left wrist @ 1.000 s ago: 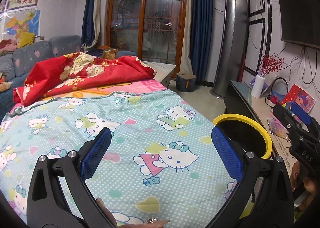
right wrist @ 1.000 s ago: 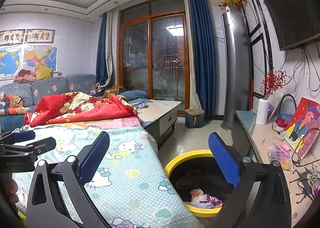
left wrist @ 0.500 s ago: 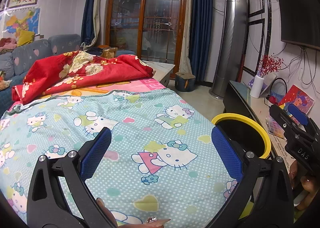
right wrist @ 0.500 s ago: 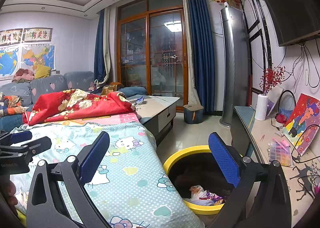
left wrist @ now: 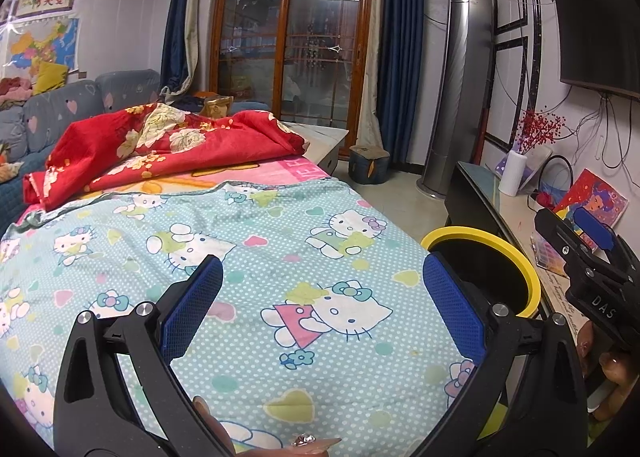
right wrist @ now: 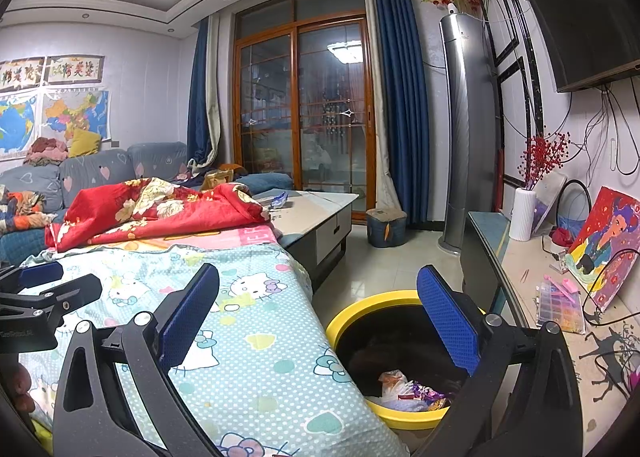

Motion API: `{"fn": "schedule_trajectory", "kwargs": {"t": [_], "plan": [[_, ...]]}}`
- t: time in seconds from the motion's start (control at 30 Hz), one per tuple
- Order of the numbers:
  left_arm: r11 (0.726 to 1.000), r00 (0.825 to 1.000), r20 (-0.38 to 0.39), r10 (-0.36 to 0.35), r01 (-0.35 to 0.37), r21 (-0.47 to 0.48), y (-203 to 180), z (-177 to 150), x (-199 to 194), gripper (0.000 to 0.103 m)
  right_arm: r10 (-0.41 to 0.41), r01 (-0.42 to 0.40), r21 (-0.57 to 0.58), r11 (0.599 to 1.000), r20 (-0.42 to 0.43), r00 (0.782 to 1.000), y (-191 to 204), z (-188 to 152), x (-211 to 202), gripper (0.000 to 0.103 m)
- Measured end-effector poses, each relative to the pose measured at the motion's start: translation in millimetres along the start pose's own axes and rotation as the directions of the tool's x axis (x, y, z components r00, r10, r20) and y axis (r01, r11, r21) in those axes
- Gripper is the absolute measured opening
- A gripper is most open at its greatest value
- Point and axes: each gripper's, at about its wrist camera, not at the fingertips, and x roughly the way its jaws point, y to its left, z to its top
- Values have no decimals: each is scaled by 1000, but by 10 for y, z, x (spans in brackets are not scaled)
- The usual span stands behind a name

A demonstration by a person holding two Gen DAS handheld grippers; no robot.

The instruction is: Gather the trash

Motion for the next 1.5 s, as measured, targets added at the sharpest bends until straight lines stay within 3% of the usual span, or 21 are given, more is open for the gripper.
{"fn": "schedule_trajectory", "kwargs": {"t": [1.03, 1.13, 1.27, 1.37, 1.43, 1.5], "plan": [[1000, 1000, -28, -8, 8, 3, -16, -22, 53, 92, 6, -6, 7, 1000, 4, 1000, 5, 6, 26, 96], [1000, 999, -46, 10, -11, -20, 76, 11, 88, 92, 29, -29, 32, 999, 7, 1000, 41, 66, 70, 96], [992, 994, -59, 88, -93, -90, 517, 137, 68, 92, 153, -152, 78, 985, -15, 988, 346, 328, 309, 96], [950, 961, -73, 266, -274, -148, 1212, 232, -24, 92, 305, -301, 59, 952, -84, 949, 889, 508, 590, 96], [875, 901, -129, 414, -433, -217, 1926, 220, -114, 92, 426, -426, 39, 904, -175, 887, 1429, 555, 813, 96], [781, 822, -221, 524, -568, -259, 2572, 134, -174, 92, 525, -542, 35, 839, -309, 793, 2224, 493, 1072, 96]]}}
